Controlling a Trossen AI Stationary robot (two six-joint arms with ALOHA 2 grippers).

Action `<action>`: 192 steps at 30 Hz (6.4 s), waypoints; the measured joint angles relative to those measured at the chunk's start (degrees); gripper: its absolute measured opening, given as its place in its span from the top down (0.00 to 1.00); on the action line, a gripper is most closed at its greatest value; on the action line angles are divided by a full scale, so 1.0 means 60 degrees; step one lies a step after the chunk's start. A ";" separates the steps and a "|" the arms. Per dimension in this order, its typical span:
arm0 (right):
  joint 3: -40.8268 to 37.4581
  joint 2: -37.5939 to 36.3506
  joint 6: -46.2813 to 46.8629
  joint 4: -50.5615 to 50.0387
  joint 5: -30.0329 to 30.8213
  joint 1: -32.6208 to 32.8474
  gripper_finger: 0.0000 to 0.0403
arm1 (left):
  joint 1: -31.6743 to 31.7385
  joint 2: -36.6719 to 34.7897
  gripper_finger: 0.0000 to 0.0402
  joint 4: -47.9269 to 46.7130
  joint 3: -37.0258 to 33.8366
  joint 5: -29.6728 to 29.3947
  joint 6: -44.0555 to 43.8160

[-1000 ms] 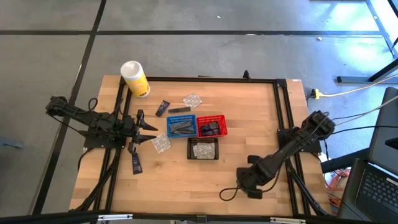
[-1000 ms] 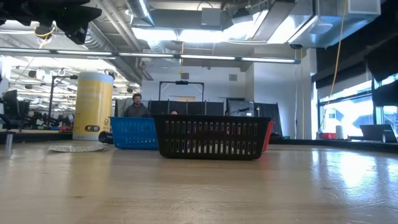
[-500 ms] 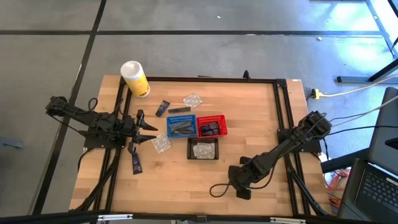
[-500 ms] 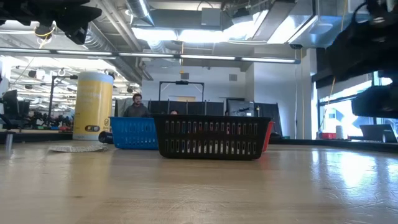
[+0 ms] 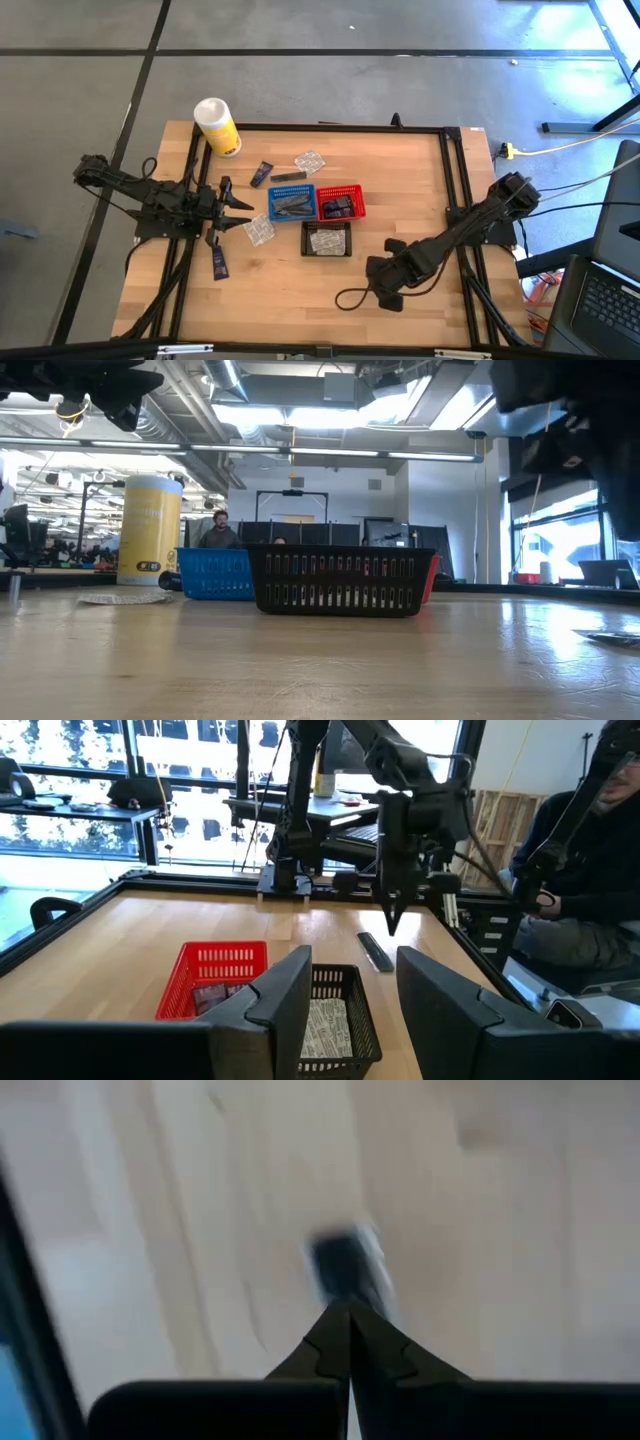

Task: Pick & Place Travel size toiletries
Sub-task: Put the black comb into the blue bin

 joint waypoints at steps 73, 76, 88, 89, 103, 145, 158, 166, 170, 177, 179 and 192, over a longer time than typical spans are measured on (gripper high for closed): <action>-0.2779 -0.3205 0.3285 -0.0370 0.2067 0.1501 0.65 | -0.0003 0.0000 0.64 0.0000 0.0000 0.0000 0.0001; -0.2779 -0.2945 0.3260 -0.0121 0.2061 0.1655 0.65 | 0.0000 0.0000 0.64 0.0000 0.0000 0.0000 -0.0002; -0.2779 -0.2411 0.3120 0.0689 0.2040 0.1926 0.67 | 0.0000 0.0000 0.64 0.0000 0.0000 0.0000 0.0000; -0.2779 -0.2412 0.3115 0.0717 0.2040 0.1923 0.67 | 0.0000 0.0000 0.64 0.0000 0.0000 0.0000 -0.0002; -0.2779 -0.2412 0.3052 0.0836 0.2135 0.1923 0.59 | -0.0001 0.0000 0.64 0.0000 0.0000 0.0000 -0.0002; -0.2958 -0.2058 0.4019 0.0150 0.1228 0.2406 0.94 | -0.0002 -0.0004 0.64 0.0000 0.0000 0.0000 -0.0002; -0.3953 -0.2047 0.4358 0.1836 0.0927 0.2405 0.99 | 0.0000 -0.0001 0.64 0.0000 0.0000 0.0000 -0.0002; -0.4397 -0.2047 0.4387 0.2285 0.1180 0.2382 1.00 | -0.0003 -0.0002 0.64 0.0000 0.0000 0.0000 -0.0001; -0.4399 -0.2047 0.4505 0.1711 0.1226 0.2379 1.00 | -0.0002 -0.0004 0.64 0.0000 0.0000 0.0000 0.0001; -0.4400 -0.2047 0.4444 0.1685 0.1449 0.2307 1.00 | 0.0000 0.0000 0.64 0.0000 0.0000 0.0000 -0.0002; -0.4400 -0.2047 0.4433 0.1685 0.1468 0.2264 1.00 | -0.0004 -0.0001 0.64 0.0001 0.0000 0.0000 -0.0002; -0.4389 -0.1896 0.4256 0.1816 0.1213 0.2047 1.00 | -0.0003 0.0000 0.64 0.0000 0.0000 0.0000 -0.0002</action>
